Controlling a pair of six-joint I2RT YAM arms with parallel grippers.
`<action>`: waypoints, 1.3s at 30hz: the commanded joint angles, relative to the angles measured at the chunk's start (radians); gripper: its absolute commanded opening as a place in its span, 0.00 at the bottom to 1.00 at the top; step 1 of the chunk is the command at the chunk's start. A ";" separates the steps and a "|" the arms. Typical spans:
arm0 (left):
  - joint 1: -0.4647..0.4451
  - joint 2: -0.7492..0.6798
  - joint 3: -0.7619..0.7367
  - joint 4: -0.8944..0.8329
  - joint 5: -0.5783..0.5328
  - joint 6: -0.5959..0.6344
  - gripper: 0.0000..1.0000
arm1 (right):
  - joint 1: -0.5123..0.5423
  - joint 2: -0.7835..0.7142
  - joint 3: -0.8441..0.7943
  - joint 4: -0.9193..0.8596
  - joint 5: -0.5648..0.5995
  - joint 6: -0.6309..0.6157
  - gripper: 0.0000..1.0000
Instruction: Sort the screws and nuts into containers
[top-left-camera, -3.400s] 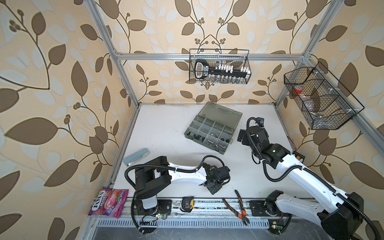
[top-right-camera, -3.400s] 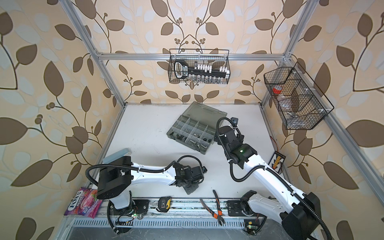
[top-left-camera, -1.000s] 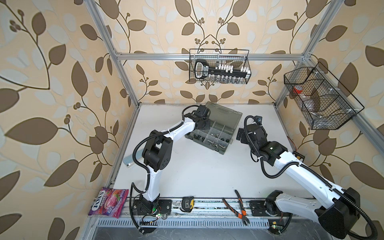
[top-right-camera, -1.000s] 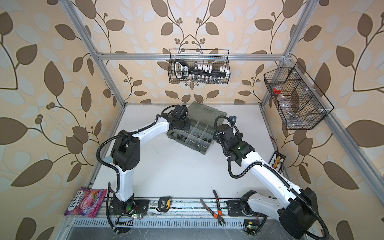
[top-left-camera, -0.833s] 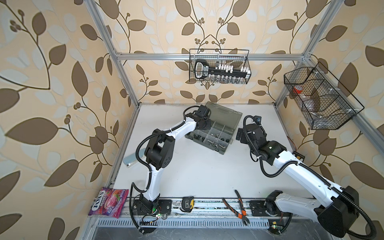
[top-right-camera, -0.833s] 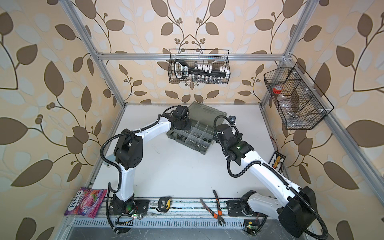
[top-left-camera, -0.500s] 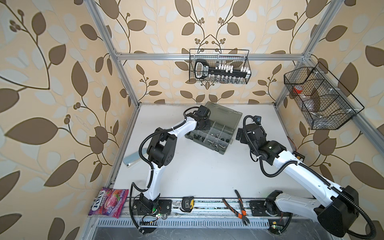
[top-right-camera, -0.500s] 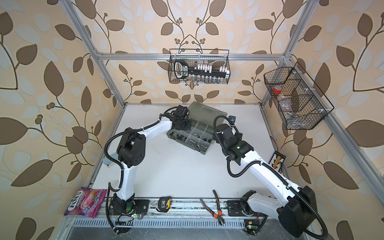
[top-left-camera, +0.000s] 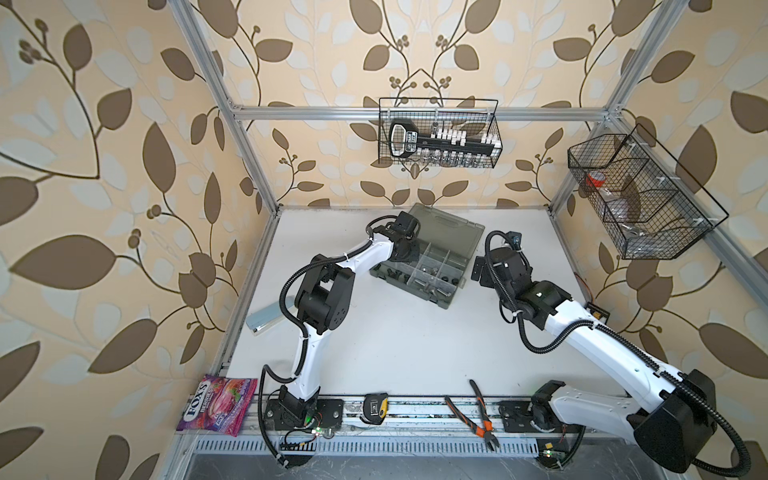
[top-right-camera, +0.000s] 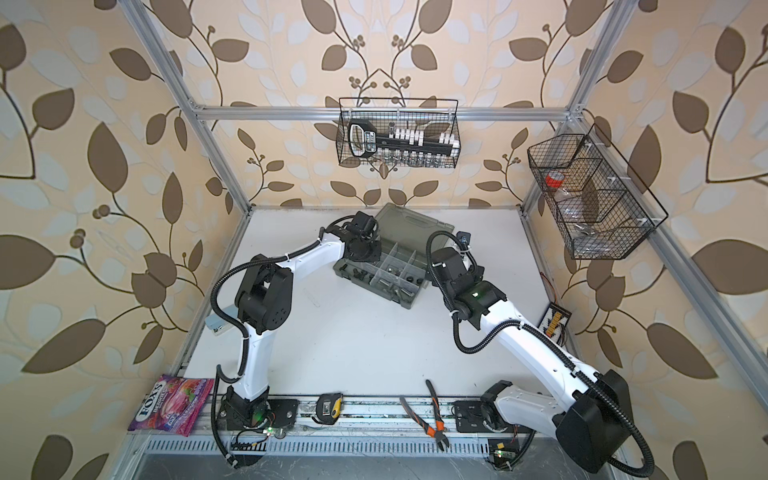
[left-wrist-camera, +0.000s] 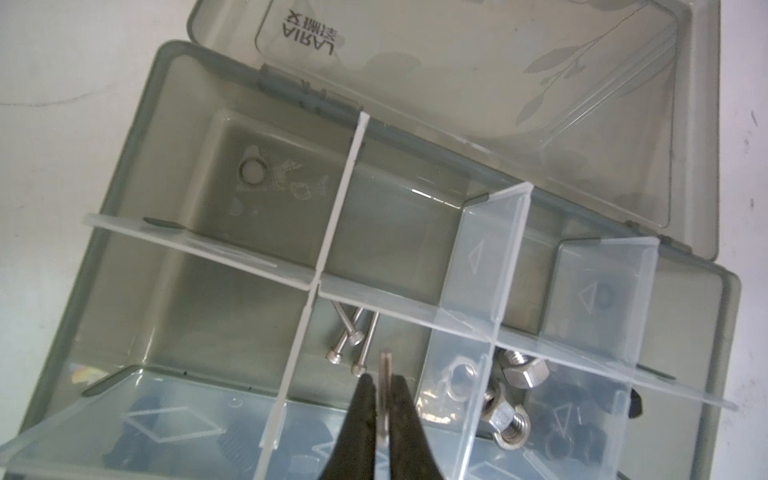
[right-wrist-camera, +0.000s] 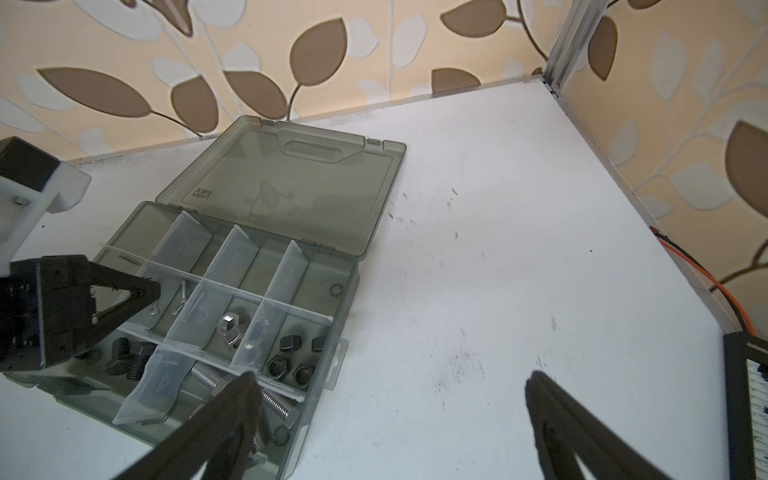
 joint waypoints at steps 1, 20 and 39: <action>0.012 -0.006 0.042 -0.010 0.001 0.000 0.17 | -0.002 -0.008 0.038 -0.009 -0.001 0.000 1.00; 0.013 -0.278 -0.060 0.012 -0.045 -0.002 0.60 | -0.003 -0.023 0.034 -0.010 -0.007 0.015 1.00; 0.013 -0.943 -0.592 0.088 -0.427 -0.041 0.99 | -0.019 -0.089 -0.023 -0.017 0.034 0.091 1.00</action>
